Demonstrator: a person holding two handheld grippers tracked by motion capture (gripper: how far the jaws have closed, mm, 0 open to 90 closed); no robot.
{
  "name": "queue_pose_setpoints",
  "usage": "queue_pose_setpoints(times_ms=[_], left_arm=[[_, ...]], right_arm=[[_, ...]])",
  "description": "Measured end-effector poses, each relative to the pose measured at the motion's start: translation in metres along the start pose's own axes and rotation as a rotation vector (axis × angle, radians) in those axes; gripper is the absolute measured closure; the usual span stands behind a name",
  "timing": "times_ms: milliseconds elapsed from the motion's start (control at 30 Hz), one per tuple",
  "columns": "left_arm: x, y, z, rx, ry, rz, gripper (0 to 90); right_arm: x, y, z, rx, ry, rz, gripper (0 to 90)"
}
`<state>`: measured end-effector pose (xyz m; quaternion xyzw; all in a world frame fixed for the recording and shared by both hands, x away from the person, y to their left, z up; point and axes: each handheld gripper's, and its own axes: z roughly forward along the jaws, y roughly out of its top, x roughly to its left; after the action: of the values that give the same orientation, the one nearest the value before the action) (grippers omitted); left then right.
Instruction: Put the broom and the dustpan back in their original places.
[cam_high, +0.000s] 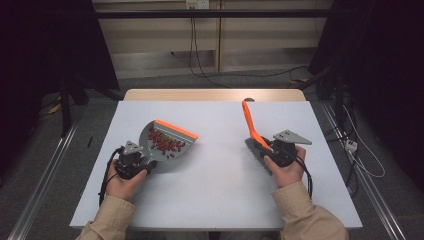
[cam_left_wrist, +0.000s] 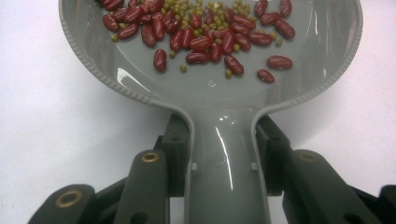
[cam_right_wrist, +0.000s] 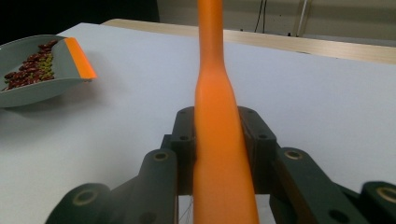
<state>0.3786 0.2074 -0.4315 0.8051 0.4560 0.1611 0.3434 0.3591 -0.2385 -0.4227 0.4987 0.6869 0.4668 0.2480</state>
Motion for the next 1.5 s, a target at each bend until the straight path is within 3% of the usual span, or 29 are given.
queue_pose_setpoints(times_ms=[400, 733, 1133, 1300, 1500], left_arm=[[0.014, -0.003, 0.004, 0.021, 0.054, -0.068, 63.6], [0.017, -0.003, 0.009, 0.041, 0.089, -0.107, 63.6], [0.019, -0.004, 0.015, 0.052, 0.097, -0.152, 63.4], [0.019, -0.005, 0.015, 0.051, 0.089, -0.153, 62.8], [0.014, -0.006, 0.014, 0.041, 0.064, -0.165, 55.2]], right_arm=[[-0.006, -0.001, -0.001, 0.003, -0.011, -0.002, 70.9], [-0.01, -0.003, 0.001, 0.011, -0.031, 0.005, 70.9], [-0.013, -0.004, 0.003, 0.02, -0.037, 0.001, 70.9], [-0.013, -0.005, 0.003, 0.022, -0.042, 0.0, 70.9], [-0.014, -0.004, 0.003, 0.021, -0.051, -0.006, 70.9]])
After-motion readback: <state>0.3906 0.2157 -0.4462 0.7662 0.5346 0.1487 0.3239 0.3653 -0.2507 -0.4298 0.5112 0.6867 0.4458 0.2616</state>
